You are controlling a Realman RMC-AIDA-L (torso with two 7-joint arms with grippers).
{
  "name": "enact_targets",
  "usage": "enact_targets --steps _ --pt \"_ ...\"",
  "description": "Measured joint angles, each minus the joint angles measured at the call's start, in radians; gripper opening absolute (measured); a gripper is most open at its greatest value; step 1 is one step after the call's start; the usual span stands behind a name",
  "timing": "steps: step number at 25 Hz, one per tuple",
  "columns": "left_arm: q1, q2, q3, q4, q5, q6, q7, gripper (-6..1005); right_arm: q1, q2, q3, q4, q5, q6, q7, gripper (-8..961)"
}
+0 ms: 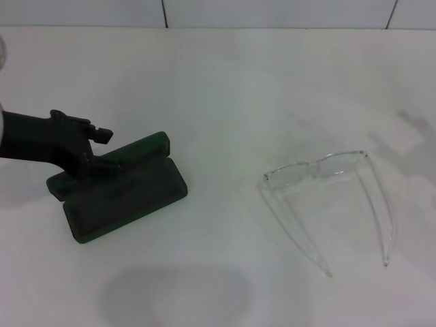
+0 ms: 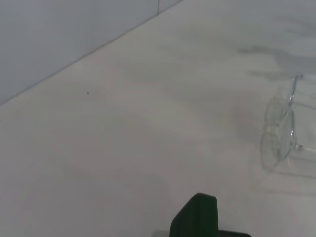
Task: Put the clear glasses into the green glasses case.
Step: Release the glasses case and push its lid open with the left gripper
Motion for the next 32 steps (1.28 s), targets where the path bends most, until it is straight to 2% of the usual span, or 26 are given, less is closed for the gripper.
enact_targets --steps 8,22,28,32 --pt "-0.051 -0.001 0.001 -0.082 0.068 -0.006 -0.001 579 -0.004 0.002 0.0 0.005 -0.003 0.003 -0.026 857" --pt "-0.059 0.0 0.003 -0.099 0.102 -0.02 -0.001 497 -0.011 0.004 0.003 0.006 -0.003 -0.007 -0.034 858" --pt "-0.059 -0.001 0.003 -0.1 0.113 -0.02 -0.017 493 -0.012 0.004 -0.001 0.006 -0.003 -0.012 -0.035 858" --pt "-0.059 0.0 0.003 -0.1 0.119 -0.02 -0.022 448 -0.017 0.005 -0.001 0.006 -0.003 -0.016 -0.035 857"
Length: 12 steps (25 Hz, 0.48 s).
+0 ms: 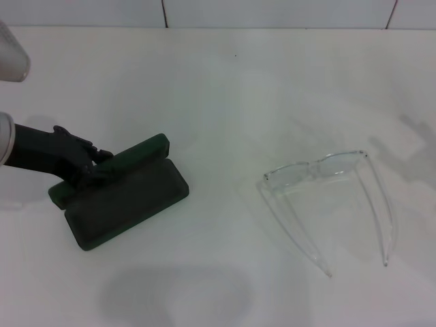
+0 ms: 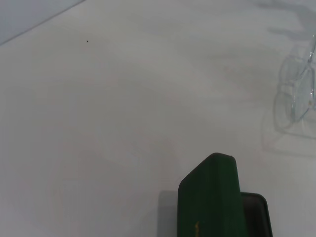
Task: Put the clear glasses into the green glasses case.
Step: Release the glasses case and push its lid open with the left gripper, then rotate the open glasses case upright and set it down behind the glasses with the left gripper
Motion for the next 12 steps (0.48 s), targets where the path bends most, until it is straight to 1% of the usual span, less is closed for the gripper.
enact_targets --steps 7,10,12 --pt "0.005 -0.001 0.0 0.003 -0.004 0.001 0.005 369 -0.016 0.005 0.001 0.0 0.0 -0.011 0.0 858" --pt "0.009 -0.001 0.005 0.019 -0.008 0.002 0.011 326 -0.027 0.006 0.001 0.0 0.0 -0.019 0.0 857" --pt "0.019 -0.001 0.023 0.047 -0.032 0.006 0.02 297 -0.035 0.007 0.001 0.0 0.0 -0.021 -0.002 858"
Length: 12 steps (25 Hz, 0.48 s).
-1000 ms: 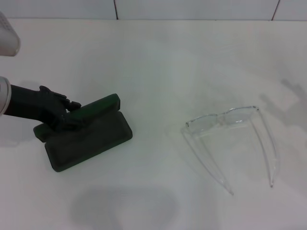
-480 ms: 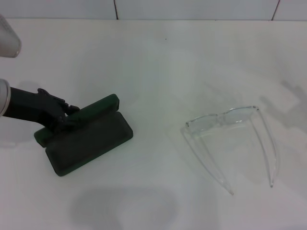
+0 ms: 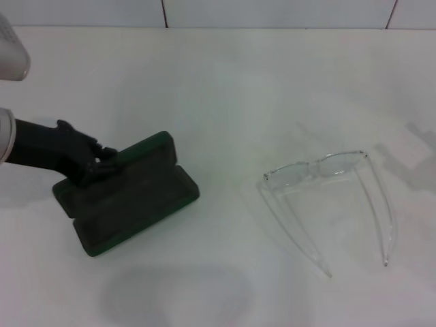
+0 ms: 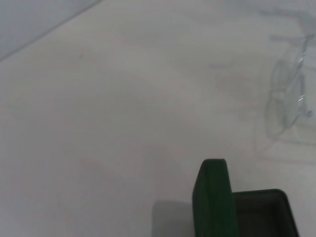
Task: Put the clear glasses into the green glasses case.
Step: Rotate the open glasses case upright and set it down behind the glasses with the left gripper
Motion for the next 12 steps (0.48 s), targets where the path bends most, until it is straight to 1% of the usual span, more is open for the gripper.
enact_targets --steps 4,9,12 --pt "0.016 0.001 0.03 0.053 -0.054 0.004 0.023 251 -0.014 0.002 0.006 0.0 0.0 -0.01 -0.001 858" --pt "0.013 0.001 0.087 0.094 -0.065 0.001 0.051 197 -0.035 0.0 0.01 0.0 0.005 -0.026 -0.002 858" --pt "-0.001 0.0 0.127 0.098 -0.067 -0.024 0.065 201 -0.05 -0.001 0.01 0.0 0.008 -0.028 -0.004 857"
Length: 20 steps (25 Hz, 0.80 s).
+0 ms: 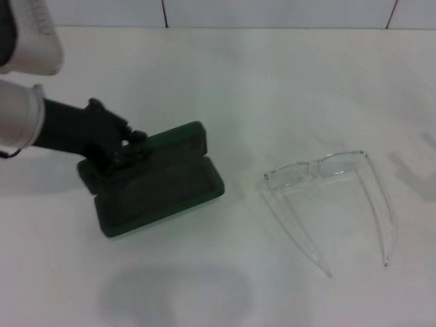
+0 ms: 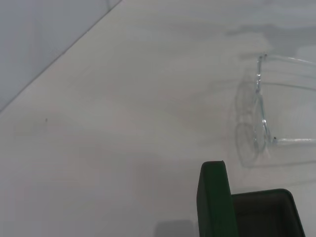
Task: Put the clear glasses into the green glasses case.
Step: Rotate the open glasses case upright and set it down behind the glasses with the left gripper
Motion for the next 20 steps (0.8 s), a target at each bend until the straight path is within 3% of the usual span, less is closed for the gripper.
enact_targets --steps 9,20 --pt "-0.048 0.001 0.157 -0.001 0.009 -0.147 0.044 211 -0.034 -0.004 0.001 0.0 0.003 -0.011 -0.001 858" --pt "-0.133 -0.002 0.219 -0.117 0.013 -0.225 0.126 225 -0.058 0.002 0.015 0.002 0.002 -0.012 -0.001 858"
